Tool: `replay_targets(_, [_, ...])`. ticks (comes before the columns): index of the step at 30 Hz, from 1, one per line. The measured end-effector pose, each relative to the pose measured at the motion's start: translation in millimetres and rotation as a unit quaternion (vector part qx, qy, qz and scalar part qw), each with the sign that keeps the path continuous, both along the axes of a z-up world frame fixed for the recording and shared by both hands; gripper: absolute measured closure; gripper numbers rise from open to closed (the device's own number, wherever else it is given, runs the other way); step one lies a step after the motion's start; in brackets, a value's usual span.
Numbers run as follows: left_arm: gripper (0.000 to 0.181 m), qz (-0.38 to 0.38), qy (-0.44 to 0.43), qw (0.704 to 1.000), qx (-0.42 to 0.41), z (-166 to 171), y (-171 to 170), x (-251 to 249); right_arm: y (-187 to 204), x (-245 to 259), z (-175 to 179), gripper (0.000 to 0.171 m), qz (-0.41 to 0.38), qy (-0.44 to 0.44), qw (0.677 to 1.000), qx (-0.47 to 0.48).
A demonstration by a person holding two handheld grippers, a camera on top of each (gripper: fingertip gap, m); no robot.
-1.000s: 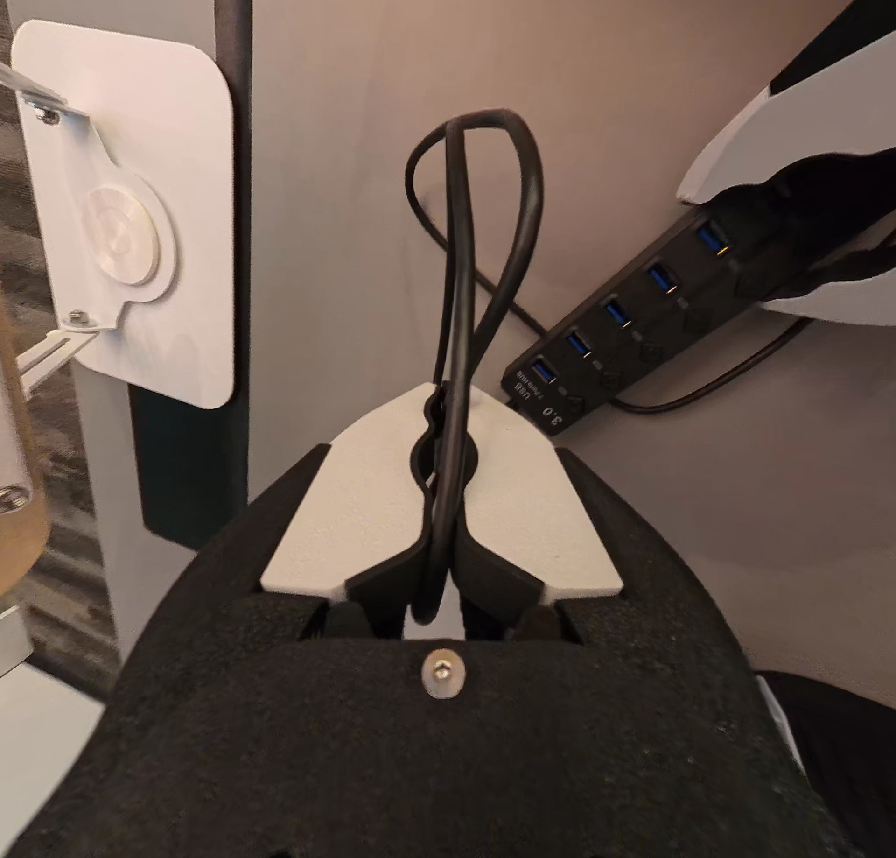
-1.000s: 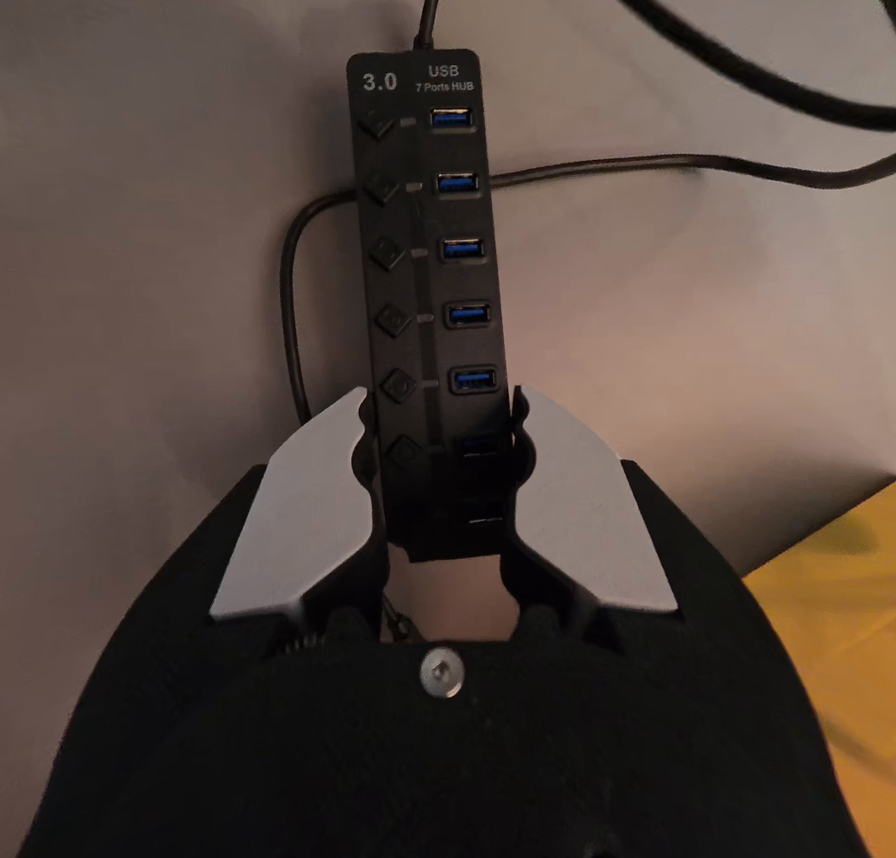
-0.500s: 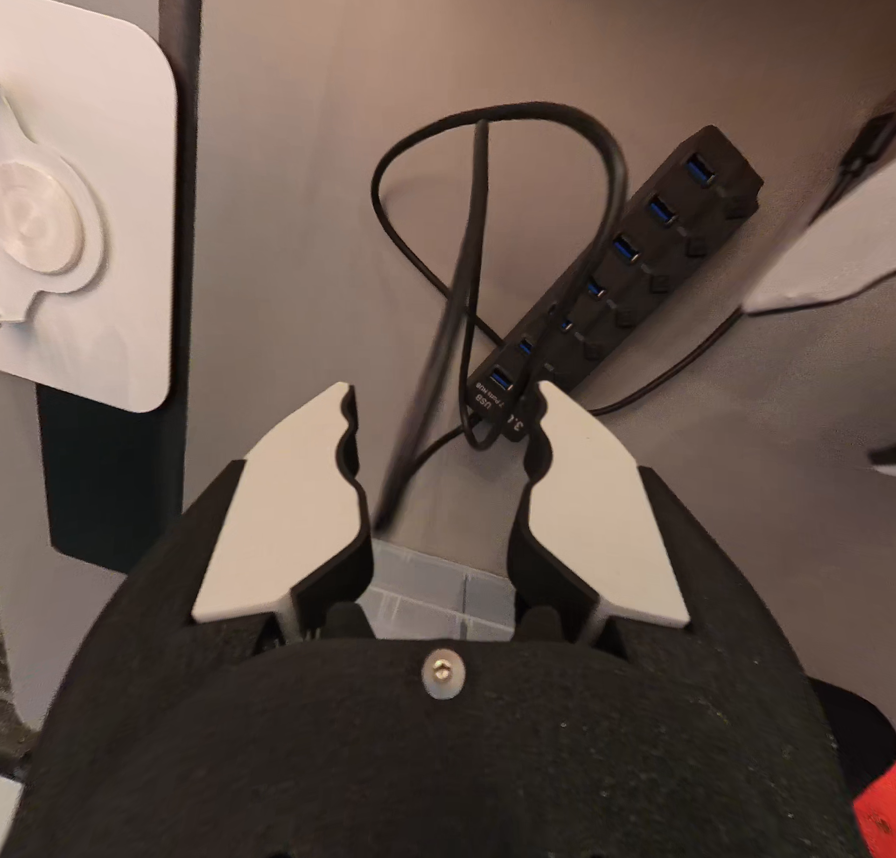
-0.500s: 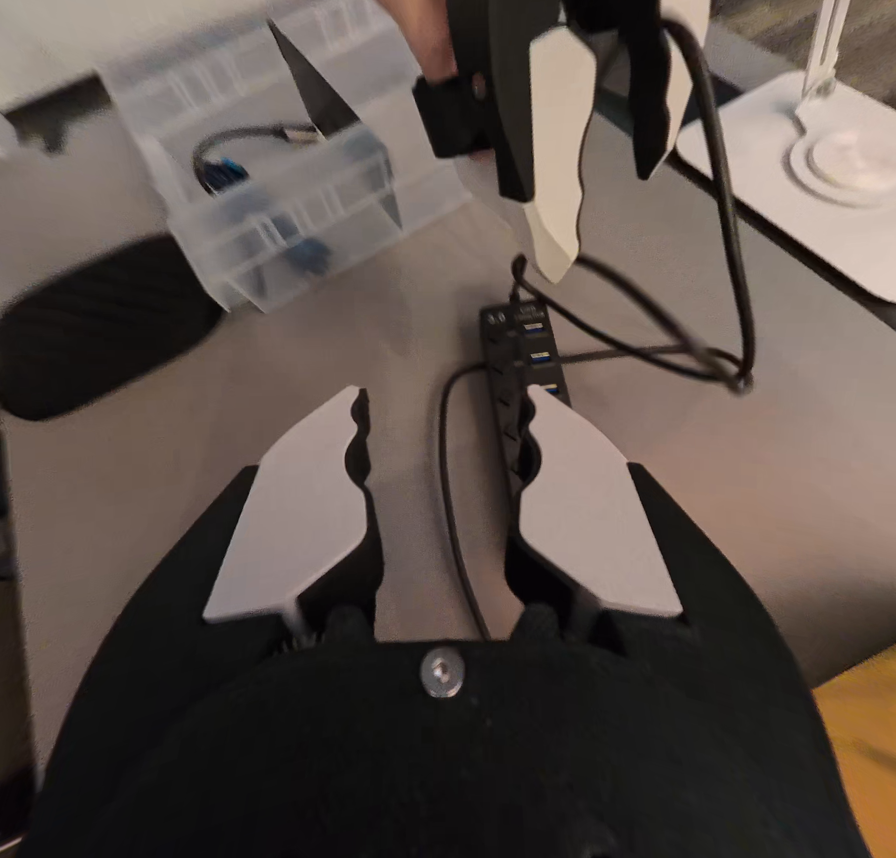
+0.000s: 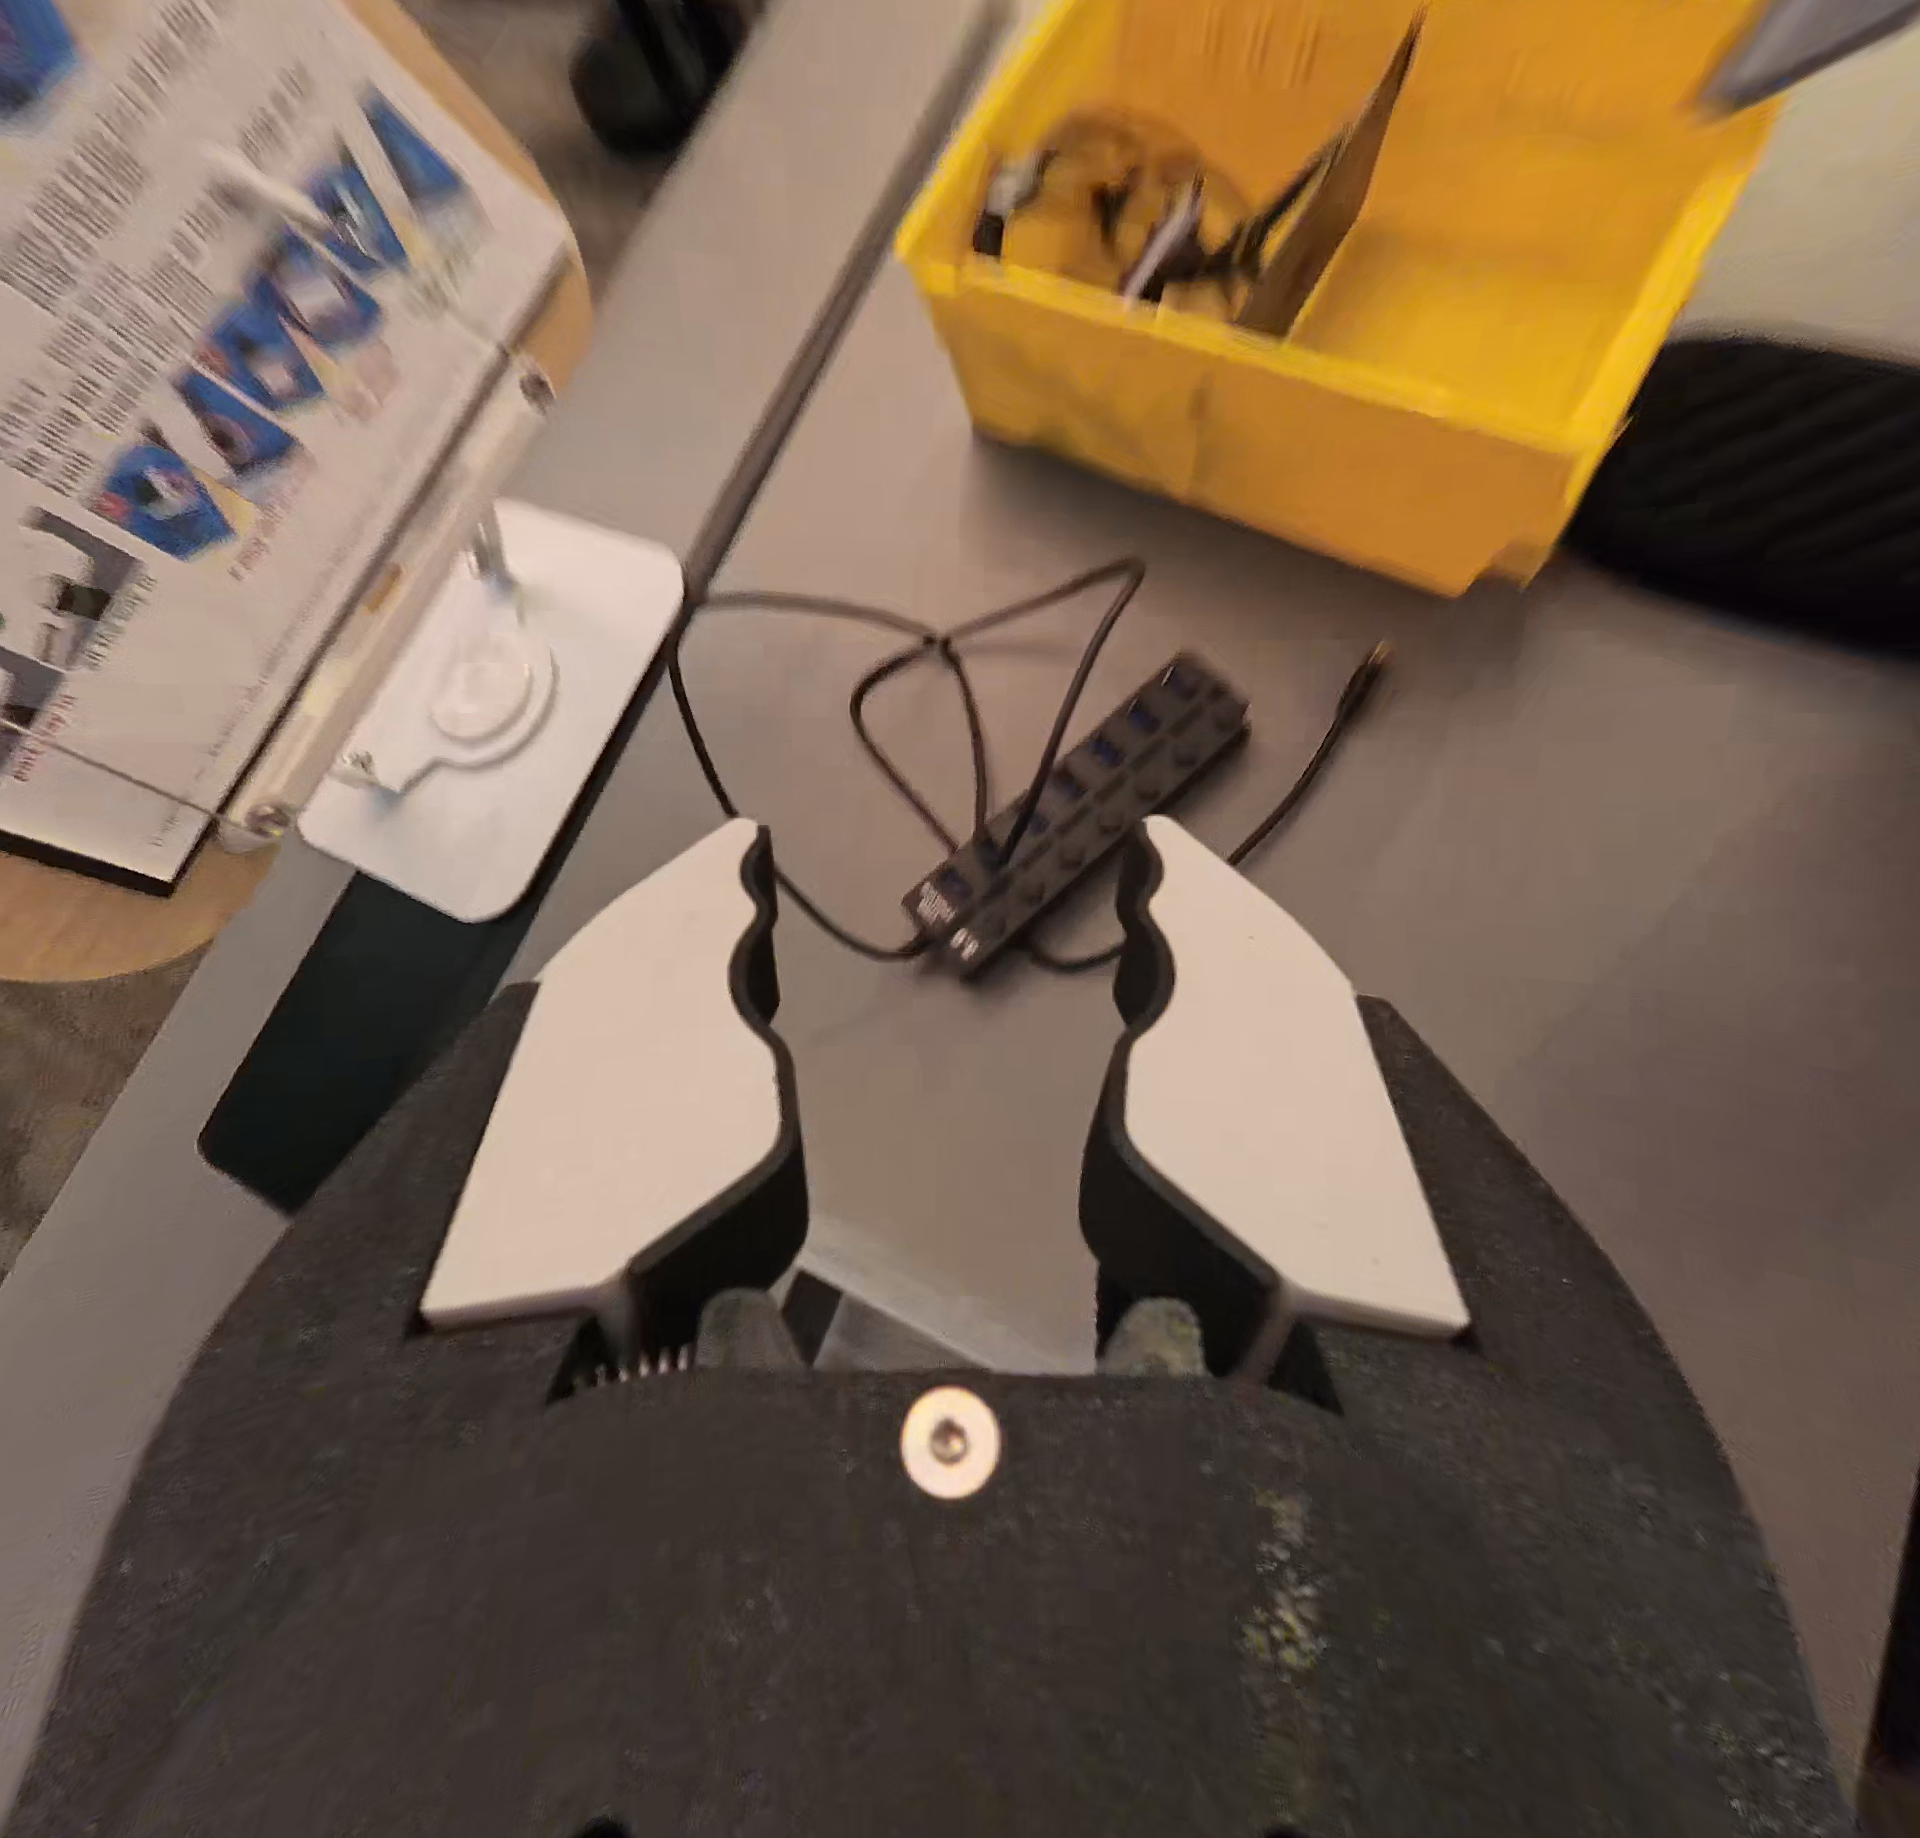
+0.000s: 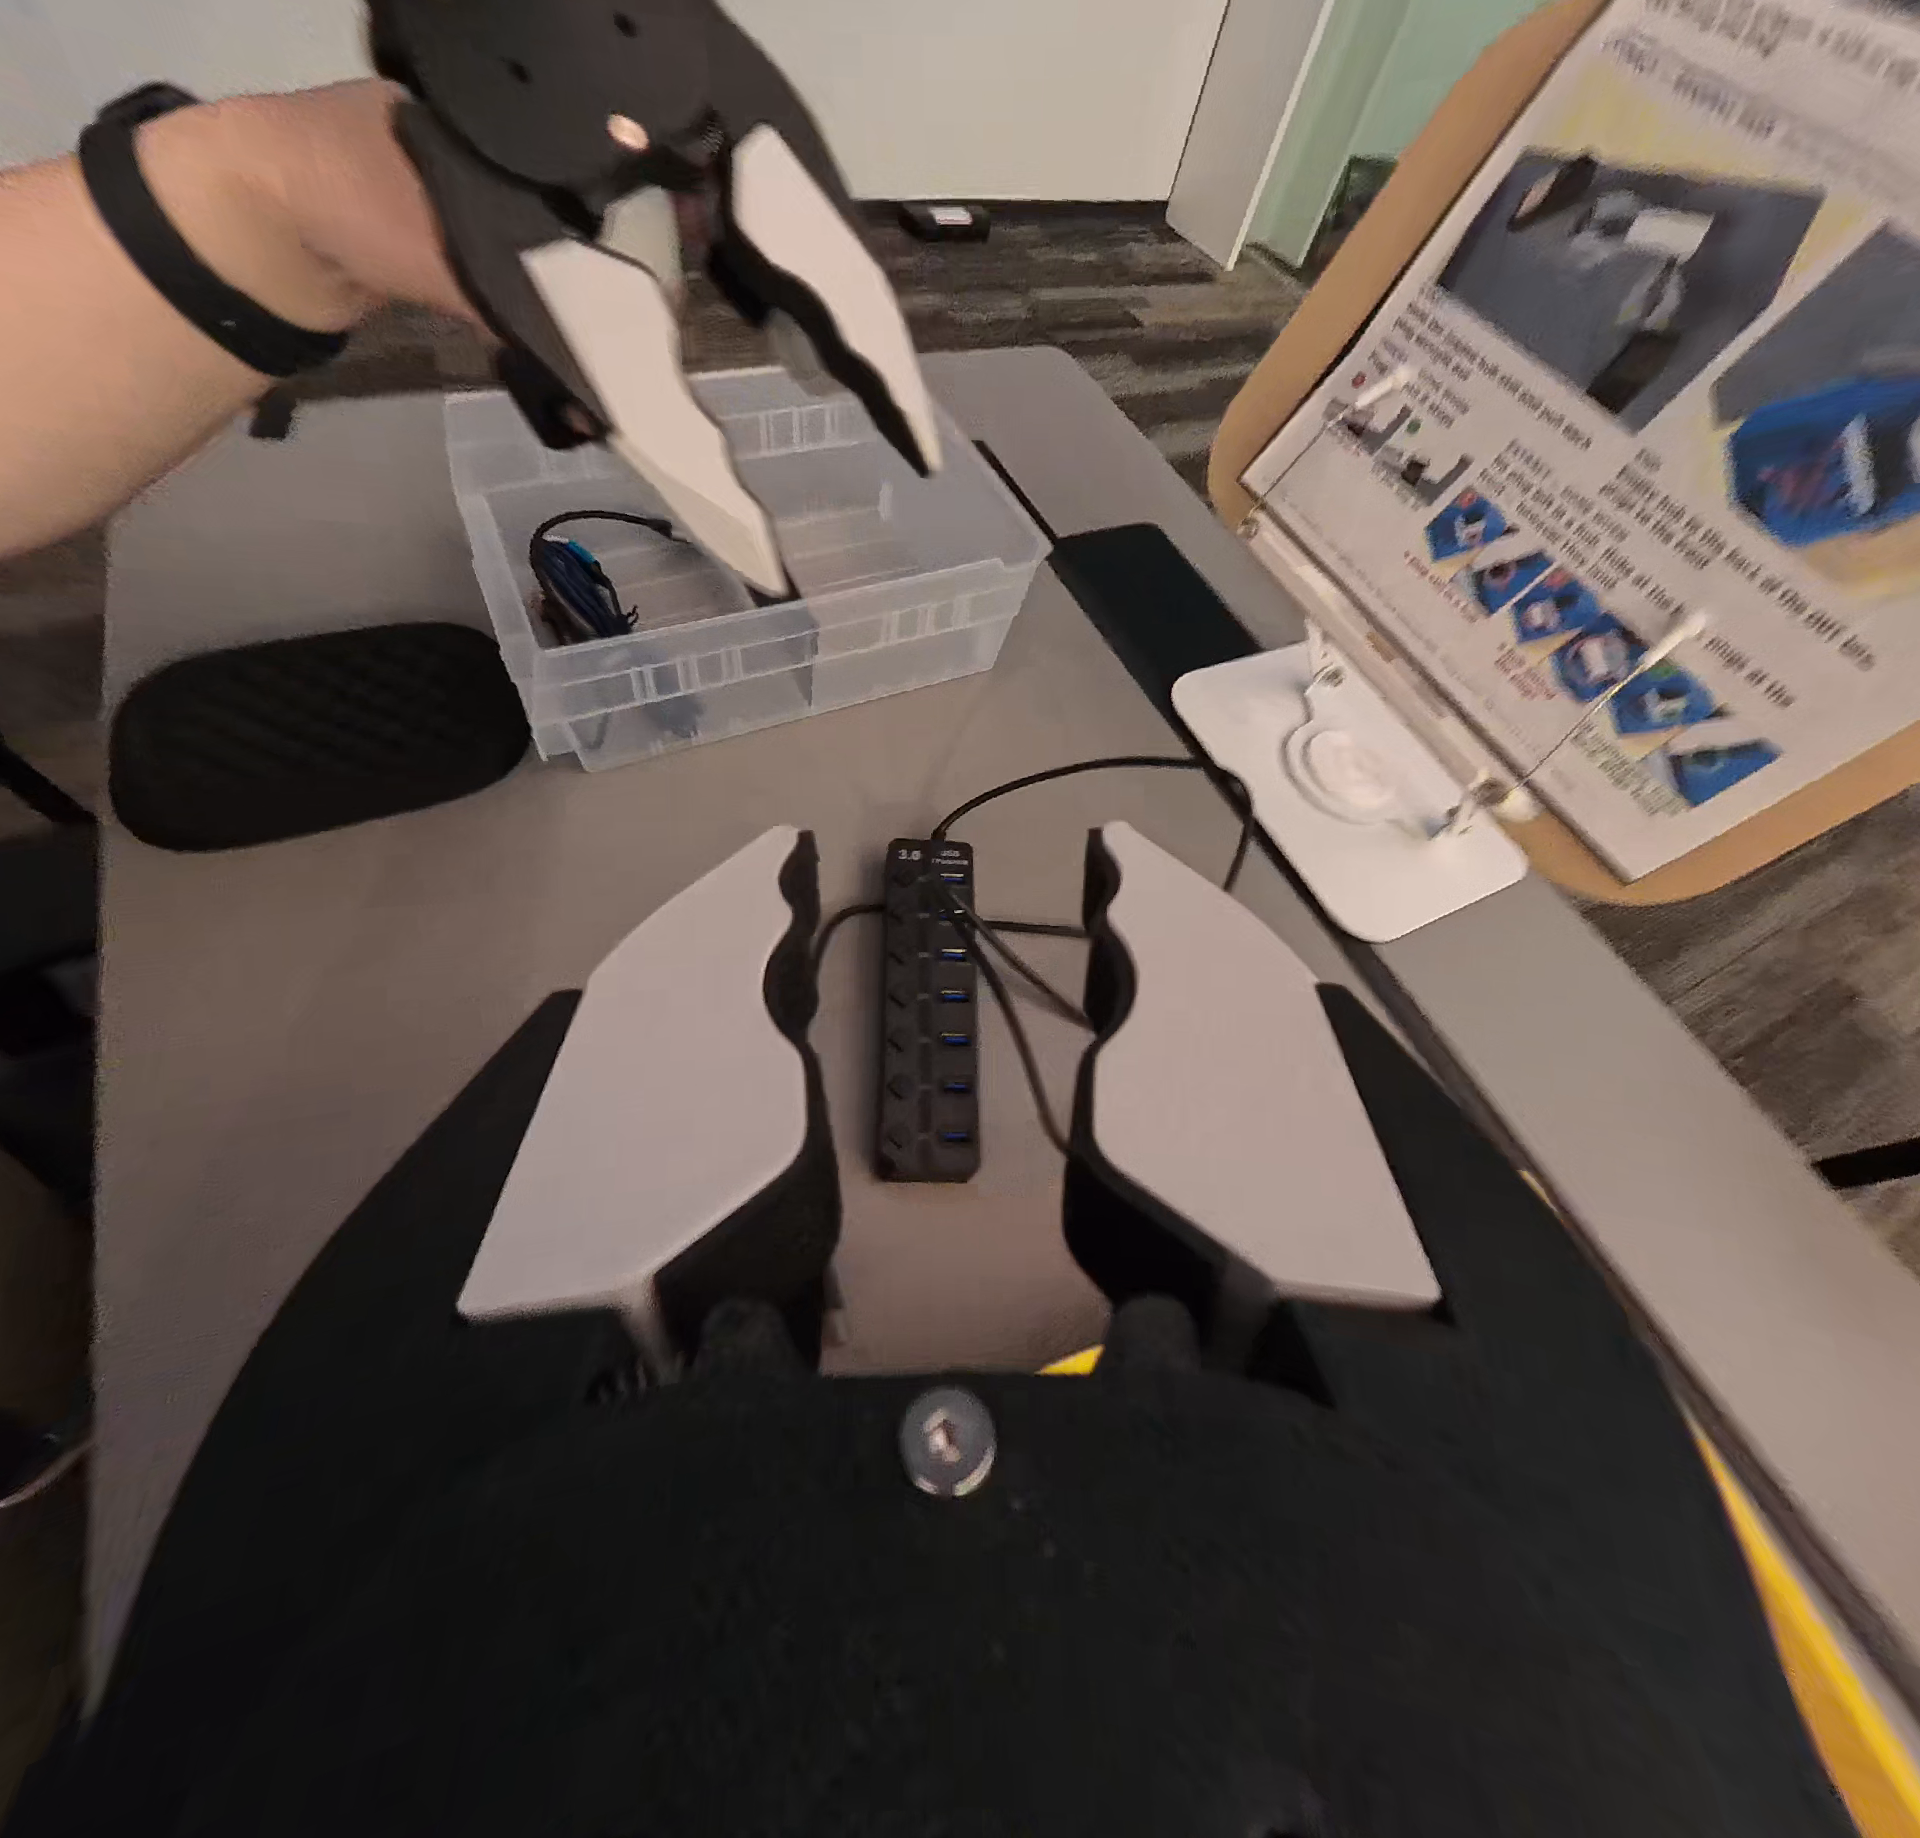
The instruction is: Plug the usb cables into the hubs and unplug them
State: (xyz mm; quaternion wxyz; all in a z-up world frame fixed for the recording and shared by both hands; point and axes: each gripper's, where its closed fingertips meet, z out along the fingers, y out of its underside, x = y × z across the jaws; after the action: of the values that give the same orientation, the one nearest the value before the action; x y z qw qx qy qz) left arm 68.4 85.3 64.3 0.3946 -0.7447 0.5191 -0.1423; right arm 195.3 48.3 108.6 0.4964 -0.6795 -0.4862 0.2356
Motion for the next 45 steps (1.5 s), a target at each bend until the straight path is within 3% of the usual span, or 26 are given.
replay_targets(5, [0.129, 0.067, -0.139, 0.984, 0.091, 36.6, -48.6, -41.2, 10.0, -0.6, 14.5, 0.123, -0.005, 0.016, 0.996, 0.089])
replay_targets(9, [0.137, 0.158, -0.17, 0.969, 0.087, 9.7, -83.0, -102.4, 20.8, -7.6, 35.9, 0.119, -0.004, 0.114, 0.988, 0.104])
replay_targets(13, [0.142, 0.269, -0.112, 0.956, 0.043, -36.7, -86.0, -175.9, 14.0, -10.8, 38.8, 0.12, 0.026, 0.143, 0.986, 0.08])
replay_targets(18, [0.142, 0.186, 0.043, 0.98, -0.065, -109.7, -94.5, -198.4, 19.1, -5.3, 24.9, 0.119, 0.004, 0.073, 0.991, 0.115])
replay_targets(22, [0.141, 0.138, 0.116, 0.978, -0.104, -144.7, -91.4, -200.4, 18.1, -4.2, 25.1, 0.119, 0.003, 0.07, 0.99, 0.121])
replay_targets(30, [0.15, 0.118, 0.158, 0.972, -0.125, -158.9, -60.3, -225.6, 25.5, 1.7, 22.0, 0.119, -0.006, 0.079, 0.991, 0.11])
replay_targets(40, [0.153, 0.006, 0.226, 0.949, -0.221, -169.7, -80.9, -218.3, 38.4, 9.4, 14.3, 0.12, -0.025, 0.072, 0.992, 0.098])
replay_targets(43, [0.157, 0.008, 0.292, 0.935, -0.202, -174.3, -74.7, -232.9, 41.7, 8.7, 10.3, 0.12, -0.027, 0.068, 0.993, 0.092])
replay_targets(45, [0.16, 0.036, 0.292, 0.938, -0.184, -167.6, -61.0, -242.2, 44.0, 7.8, 6.7, 0.12, -0.03, 0.061, 0.994, 0.09])
